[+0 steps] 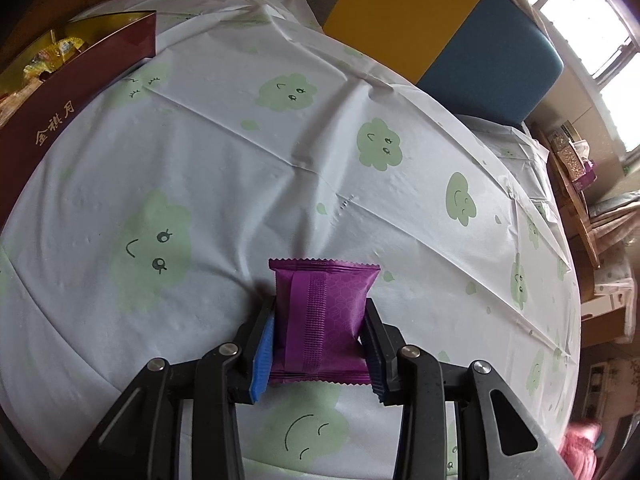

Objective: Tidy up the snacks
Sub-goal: 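Carry the cracker pack into the gold tray with the left tool and release, then carry the purple packet into the gold tray with the right tool and release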

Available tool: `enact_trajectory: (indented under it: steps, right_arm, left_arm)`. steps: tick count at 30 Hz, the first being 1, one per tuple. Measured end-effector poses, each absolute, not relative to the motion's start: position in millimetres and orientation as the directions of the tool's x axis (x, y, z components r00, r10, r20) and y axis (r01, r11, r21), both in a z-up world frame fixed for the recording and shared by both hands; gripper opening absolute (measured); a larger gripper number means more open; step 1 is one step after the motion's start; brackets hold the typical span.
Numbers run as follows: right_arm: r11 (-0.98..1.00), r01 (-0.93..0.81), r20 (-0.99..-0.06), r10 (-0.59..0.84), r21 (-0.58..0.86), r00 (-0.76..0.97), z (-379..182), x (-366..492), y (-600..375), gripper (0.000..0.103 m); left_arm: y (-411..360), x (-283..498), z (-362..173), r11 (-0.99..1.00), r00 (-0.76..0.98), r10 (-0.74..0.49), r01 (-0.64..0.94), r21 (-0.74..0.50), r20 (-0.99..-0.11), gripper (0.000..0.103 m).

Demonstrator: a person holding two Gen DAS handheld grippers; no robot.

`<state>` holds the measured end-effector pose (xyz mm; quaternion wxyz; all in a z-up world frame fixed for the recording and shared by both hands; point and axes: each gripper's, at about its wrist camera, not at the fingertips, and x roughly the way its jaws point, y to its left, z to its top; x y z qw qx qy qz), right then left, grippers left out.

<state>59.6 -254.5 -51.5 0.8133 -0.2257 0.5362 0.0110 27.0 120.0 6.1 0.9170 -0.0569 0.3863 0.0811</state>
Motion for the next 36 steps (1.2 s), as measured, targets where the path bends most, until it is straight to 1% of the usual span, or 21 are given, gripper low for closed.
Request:
enact_trajectory:
  steps: [4,7,10,14,18,22,27,29,30,31,33,36]
  right_arm:
    - [0.933,-0.235,-0.889,-0.152,-0.274,0.433,-35.1,57.8,-248.1,0.039]
    - [0.944,-0.263,-0.877,-0.051,-0.198,0.477,-14.4,51.3,-226.6,0.039]
    - [0.936,-0.339,-0.861,0.092,-0.097,0.501,7.5,45.0,-192.8,0.039]
    - [0.882,-0.471,-0.822,0.263,-0.007,0.505,28.1,34.4,-128.3,0.040]
    - [0.821,-0.570,-0.803,0.367,0.041,0.470,31.1,22.4,-62.5,0.040]
    - [0.786,-0.618,-0.825,0.374,0.039,0.424,8.7,14.5,-15.8,0.042]
    - [0.791,-0.612,-0.863,0.310,0.003,0.398,-20.6,15.7,4.7,0.047]
    - [0.802,-0.598,-0.862,0.303,0.000,0.407,-25.7,16.1,4.8,0.055]
    - [0.807,-0.590,-0.858,0.310,0.009,0.410,-26.8,16.1,2.9,0.065]
    - [0.810,-0.586,-0.853,0.320,0.020,0.413,-26.8,15.2,0.8,0.072]
    - [0.815,-0.579,-0.838,0.334,0.026,0.432,-23.6,10.8,-2.5,0.075]
    - [0.836,-0.548,-0.801,0.330,0.003,0.500,-16.7,1.6,-6.4,0.076]
  left_arm:
    - [129.3,28.4,4.0,0.972,0.677,0.133,-0.233,-0.039,-0.724,0.048]
    - [135.5,28.6,2.8,0.965,0.672,0.153,-0.261,-0.038,-0.725,0.048]
    - [140.6,28.0,3.1,0.958,0.670,0.176,-0.285,-0.032,-0.721,0.048]
    - [149.3,27.1,8.1,0.950,0.673,0.204,-0.313,-0.024,-0.711,0.048]
    - [160.2,23.7,13.6,0.939,0.678,0.231,-0.343,-0.022,-0.698,0.048]
    - [167.1,23.3,9.7,0.929,0.667,0.253,-0.369,-0.016,-0.701,0.048]
    - [169.5,22.8,6.8,0.929,0.666,0.248,-0.370,-0.023,-0.703,0.048]
    - [166.6,22.1,7.4,0.933,0.674,0.239,-0.358,-0.026,-0.700,0.048]
    - [165.0,21.4,8.3,0.936,0.678,0.233,-0.350,-0.027,-0.697,0.049]
    - [163.0,20.7,9.3,0.939,0.684,0.231,-0.343,-0.025,-0.692,0.049]
    - [158.5,19.7,10.9,0.941,0.690,0.243,-0.340,-0.008,-0.682,0.049]
    - [153.5,19.7,12.2,0.943,0.699,0.244,-0.333,-0.004,-0.672,0.049]
